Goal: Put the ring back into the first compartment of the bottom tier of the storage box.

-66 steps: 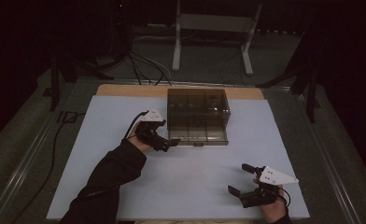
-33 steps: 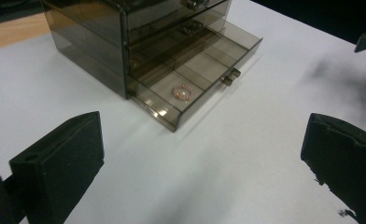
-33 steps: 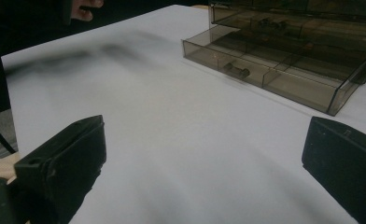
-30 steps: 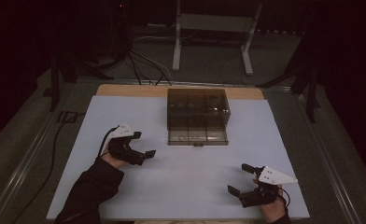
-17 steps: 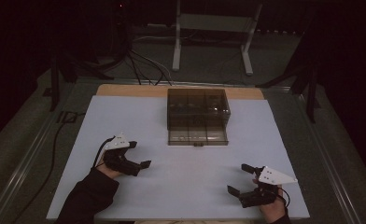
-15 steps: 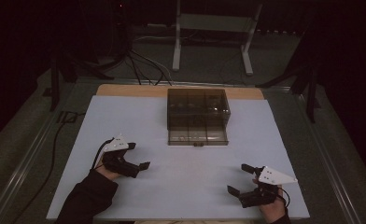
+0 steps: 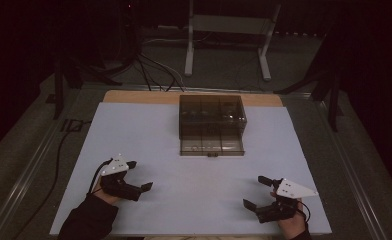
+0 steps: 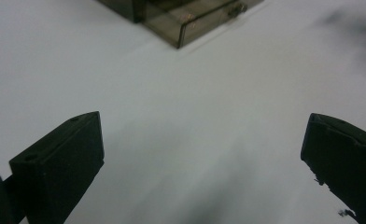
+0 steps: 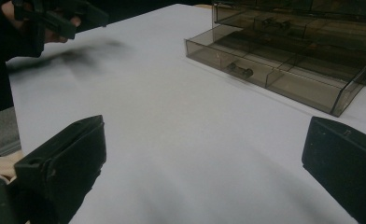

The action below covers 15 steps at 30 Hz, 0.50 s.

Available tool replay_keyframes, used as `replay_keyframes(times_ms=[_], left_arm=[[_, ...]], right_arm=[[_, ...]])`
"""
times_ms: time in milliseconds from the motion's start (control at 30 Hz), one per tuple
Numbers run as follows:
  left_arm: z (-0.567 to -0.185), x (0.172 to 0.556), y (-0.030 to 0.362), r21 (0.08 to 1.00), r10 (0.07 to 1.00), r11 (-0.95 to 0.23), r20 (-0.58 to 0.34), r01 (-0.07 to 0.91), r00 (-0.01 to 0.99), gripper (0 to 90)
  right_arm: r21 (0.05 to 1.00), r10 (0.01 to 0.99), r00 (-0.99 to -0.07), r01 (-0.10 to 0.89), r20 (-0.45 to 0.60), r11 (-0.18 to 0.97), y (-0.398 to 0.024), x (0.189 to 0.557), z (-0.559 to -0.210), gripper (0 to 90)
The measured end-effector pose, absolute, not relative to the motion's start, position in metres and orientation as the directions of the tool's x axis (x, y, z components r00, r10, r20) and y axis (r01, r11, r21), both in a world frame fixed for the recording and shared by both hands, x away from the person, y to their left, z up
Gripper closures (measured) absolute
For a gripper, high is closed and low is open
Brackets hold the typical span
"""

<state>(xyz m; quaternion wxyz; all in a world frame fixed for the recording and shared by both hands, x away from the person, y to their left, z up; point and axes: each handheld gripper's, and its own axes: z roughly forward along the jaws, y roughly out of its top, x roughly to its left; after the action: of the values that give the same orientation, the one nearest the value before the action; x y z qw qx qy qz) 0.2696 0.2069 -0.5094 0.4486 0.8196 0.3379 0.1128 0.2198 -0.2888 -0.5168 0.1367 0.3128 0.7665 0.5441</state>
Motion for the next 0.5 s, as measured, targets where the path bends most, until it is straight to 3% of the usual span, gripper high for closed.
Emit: replay_keyframes(times_ms=[500], left_arm=[[-0.522,0.243,0.224,0.797,0.678,-0.348,-0.149,0.493,0.719,0.6]], right_arm=[[0.919,0.626,-0.768,0.332,0.133,0.212,-0.289,0.22,-0.517,0.0]])
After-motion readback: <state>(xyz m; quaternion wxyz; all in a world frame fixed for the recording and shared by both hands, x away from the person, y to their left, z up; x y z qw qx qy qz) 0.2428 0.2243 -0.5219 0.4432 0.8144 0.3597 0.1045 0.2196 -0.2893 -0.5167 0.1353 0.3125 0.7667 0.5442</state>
